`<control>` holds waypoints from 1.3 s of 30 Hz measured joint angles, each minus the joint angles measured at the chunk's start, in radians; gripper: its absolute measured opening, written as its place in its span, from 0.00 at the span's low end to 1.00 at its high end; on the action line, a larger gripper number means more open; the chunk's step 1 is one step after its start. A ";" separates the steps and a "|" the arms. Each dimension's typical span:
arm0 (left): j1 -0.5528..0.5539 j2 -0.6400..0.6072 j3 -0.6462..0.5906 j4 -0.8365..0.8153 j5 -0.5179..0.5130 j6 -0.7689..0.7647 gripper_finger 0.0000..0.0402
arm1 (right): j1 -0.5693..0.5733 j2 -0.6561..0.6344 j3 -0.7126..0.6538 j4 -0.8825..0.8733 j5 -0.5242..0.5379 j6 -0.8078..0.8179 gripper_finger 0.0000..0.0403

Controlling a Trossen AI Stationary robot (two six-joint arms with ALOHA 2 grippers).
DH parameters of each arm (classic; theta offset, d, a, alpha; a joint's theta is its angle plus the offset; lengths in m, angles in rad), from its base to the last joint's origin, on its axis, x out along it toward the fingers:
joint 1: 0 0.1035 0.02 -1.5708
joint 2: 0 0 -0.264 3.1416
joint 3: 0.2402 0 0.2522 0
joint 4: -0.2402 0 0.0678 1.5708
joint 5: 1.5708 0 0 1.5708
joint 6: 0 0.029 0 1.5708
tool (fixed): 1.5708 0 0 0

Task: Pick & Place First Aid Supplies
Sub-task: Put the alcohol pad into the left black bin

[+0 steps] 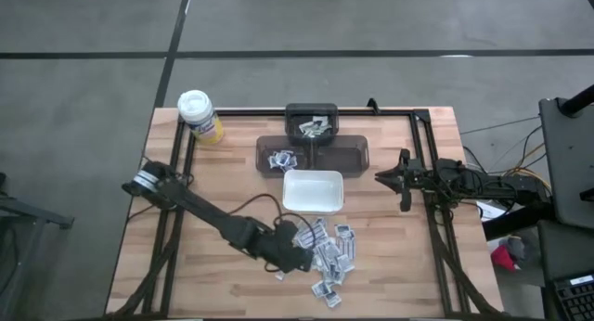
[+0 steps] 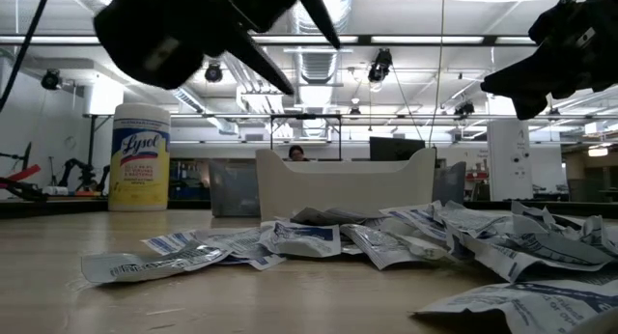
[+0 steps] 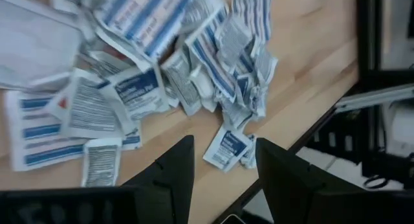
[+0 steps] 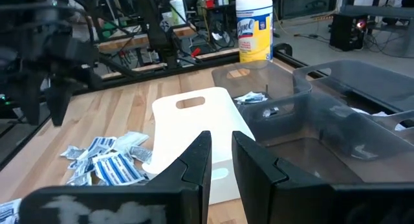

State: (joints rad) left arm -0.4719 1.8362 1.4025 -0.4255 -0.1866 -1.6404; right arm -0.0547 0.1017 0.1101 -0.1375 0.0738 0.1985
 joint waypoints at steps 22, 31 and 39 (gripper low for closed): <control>0.081 0.186 0.181 -0.274 0.082 0.584 0.39 | 0.000 0.000 0.000 0.000 0.004 0.000 0.15; 0.087 0.187 0.169 -0.302 0.100 0.675 0.39 | 0.000 0.000 0.000 0.000 0.005 0.001 0.15; 0.088 0.188 0.128 -0.303 0.123 0.667 0.39 | 0.000 0.000 0.000 0.000 0.005 0.001 0.15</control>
State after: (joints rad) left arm -0.3836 2.0246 1.5300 -0.7289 -0.0638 -0.9736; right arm -0.0551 0.1013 0.1101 -0.1375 0.0788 0.1993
